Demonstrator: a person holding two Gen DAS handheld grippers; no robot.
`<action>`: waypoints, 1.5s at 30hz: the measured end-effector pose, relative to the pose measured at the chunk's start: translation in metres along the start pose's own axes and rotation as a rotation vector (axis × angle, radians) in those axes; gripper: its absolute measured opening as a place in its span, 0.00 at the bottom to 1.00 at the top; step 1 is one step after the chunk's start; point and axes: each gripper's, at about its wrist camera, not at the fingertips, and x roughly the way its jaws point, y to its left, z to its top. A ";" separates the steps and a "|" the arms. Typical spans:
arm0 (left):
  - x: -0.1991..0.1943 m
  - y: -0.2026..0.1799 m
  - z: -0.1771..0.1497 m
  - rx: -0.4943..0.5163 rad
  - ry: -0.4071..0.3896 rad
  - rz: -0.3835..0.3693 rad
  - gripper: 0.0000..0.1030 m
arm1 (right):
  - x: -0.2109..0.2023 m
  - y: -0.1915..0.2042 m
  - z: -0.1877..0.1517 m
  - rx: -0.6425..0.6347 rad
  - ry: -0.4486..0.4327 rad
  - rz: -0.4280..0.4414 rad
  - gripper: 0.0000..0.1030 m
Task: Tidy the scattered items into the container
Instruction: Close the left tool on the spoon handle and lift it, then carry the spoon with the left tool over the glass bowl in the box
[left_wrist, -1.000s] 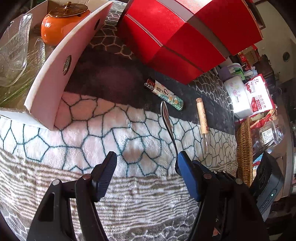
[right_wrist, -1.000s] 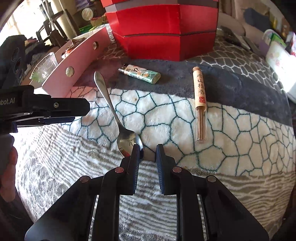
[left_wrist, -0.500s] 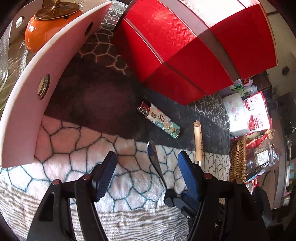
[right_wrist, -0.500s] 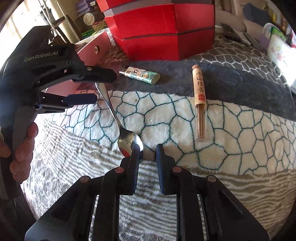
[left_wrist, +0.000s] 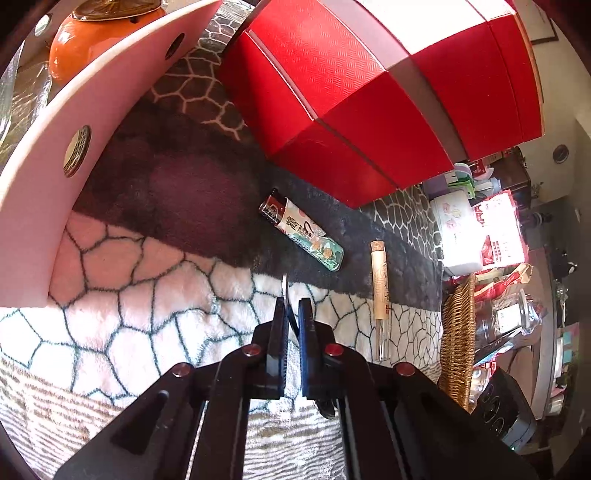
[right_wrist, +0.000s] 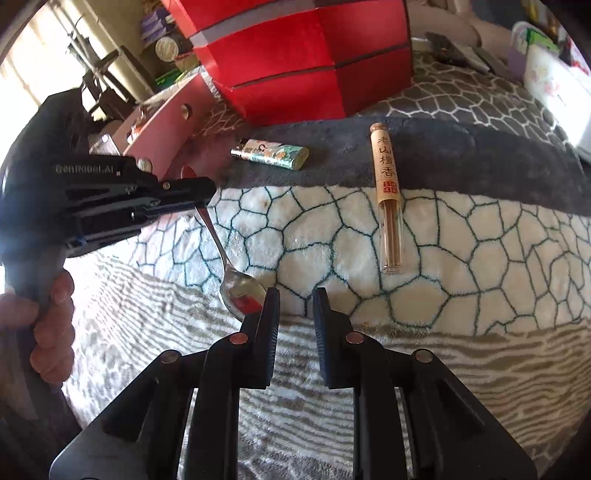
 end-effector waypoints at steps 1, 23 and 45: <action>-0.003 0.001 0.000 -0.007 -0.004 -0.016 0.03 | -0.007 -0.007 0.000 0.049 -0.017 0.047 0.23; -0.034 0.010 -0.010 -0.146 -0.057 -0.227 0.01 | 0.017 -0.049 -0.031 0.651 -0.040 0.587 0.11; -0.253 0.090 0.082 -0.105 -0.405 -0.216 0.02 | 0.063 0.209 0.125 0.300 0.031 0.658 0.17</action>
